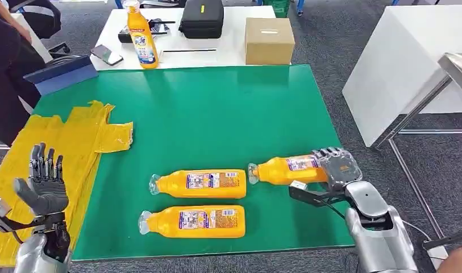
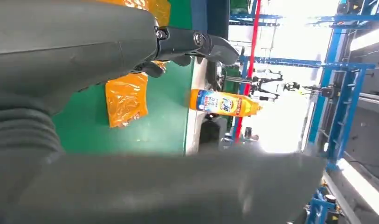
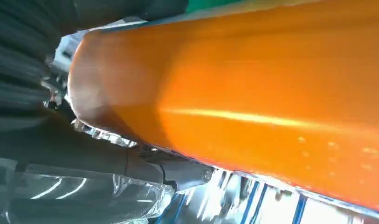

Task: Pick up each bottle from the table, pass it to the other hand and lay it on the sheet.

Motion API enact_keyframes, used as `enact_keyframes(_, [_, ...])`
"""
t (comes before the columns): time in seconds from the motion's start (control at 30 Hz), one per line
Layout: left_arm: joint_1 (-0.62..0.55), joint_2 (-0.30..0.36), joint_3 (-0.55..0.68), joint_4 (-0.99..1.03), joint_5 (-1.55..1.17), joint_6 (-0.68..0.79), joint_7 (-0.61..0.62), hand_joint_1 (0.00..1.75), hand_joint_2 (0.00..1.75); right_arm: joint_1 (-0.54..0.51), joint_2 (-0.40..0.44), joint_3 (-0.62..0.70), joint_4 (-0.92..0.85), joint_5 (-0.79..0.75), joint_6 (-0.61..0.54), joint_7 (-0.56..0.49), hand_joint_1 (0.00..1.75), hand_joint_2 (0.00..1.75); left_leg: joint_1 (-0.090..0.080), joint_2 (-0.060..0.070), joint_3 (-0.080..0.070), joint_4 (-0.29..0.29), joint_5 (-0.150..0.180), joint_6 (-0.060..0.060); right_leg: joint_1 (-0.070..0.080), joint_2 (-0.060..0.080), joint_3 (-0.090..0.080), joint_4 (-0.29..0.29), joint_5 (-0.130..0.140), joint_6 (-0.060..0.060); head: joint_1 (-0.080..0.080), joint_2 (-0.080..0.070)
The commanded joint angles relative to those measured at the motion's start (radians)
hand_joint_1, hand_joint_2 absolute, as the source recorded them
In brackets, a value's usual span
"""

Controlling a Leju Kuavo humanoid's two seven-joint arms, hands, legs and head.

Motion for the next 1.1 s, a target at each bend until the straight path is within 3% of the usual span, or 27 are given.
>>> enact_keyframes(0.03, [-0.029,-0.019,-0.005,0.046,-0.016,0.01,0.008,0.0,1.75,-0.017,0.061,-0.043,-0.169,0.024,0.015,0.013,1.75,1.75,-0.001,0.0,0.0,0.0,0.0,-0.002,-0.001,-0.002,-0.001,0.001,0.0,-0.001,0.0,0.0])
enact_keyframes(0.4, [-0.058,-0.034,-0.008,0.071,-0.041,0.009,0.011,0.0,1.75,-0.03,0.07,-0.024,-0.232,0.024,0.017,0.068,1.75,1.75,-0.001,0.0,-0.002,0.001,0.0,-0.001,-0.001,-0.001,-0.001,0.001,0.0,-0.001,0.0,0.0])
enact_keyframes(0.57, [-0.075,-0.073,-0.019,0.075,-0.058,-0.001,0.01,0.0,1.75,-0.083,0.188,-0.058,-0.218,0.024,-0.055,0.035,1.75,1.75,-0.001,0.001,-0.001,0.0,0.001,-0.002,-0.001,-0.001,-0.001,0.001,0.0,-0.001,0.0,0.0])
enact_keyframes(0.7, [-0.075,-0.111,-0.048,-0.002,-0.061,-0.013,0.02,0.0,1.75,-0.138,0.238,-0.018,-0.157,0.024,-0.124,0.076,1.75,1.75,-0.001,0.003,-0.002,0.001,0.0,-0.002,-0.001,0.002,-0.002,0.002,0.0,-0.001,0.0,0.0])
enact_keyframes(0.8, [-0.096,-0.122,-0.081,-0.045,-0.048,-0.018,0.061,0.0,1.75,-0.184,0.286,0.0,-0.112,-0.034,-0.148,0.011,1.73,1.75,0.0,0.002,-0.002,0.002,0.0,-0.002,0.0,0.001,-0.003,0.002,0.0,-0.001,0.0,0.0])
enact_keyframes(0.93, [-0.157,-0.121,-0.14,-0.005,-0.022,-0.015,0.073,0.0,1.75,-0.314,0.298,0.083,0.089,-0.196,-0.195,-0.02,1.75,1.75,0.0,0.003,-0.002,0.001,0.001,-0.002,0.0,0.002,-0.003,0.003,0.001,-0.001,0.0,0.0])
enact_keyframes(1.1, [-0.184,-0.119,-0.212,0.006,0.04,-0.011,0.083,0.0,1.75,-0.517,0.341,0.192,0.541,-0.45,-0.348,-0.107,1.71,1.75,0.0,0.006,-0.001,0.001,0.002,-0.002,0.001,0.005,-0.002,0.003,0.002,-0.001,0.0,0.0])
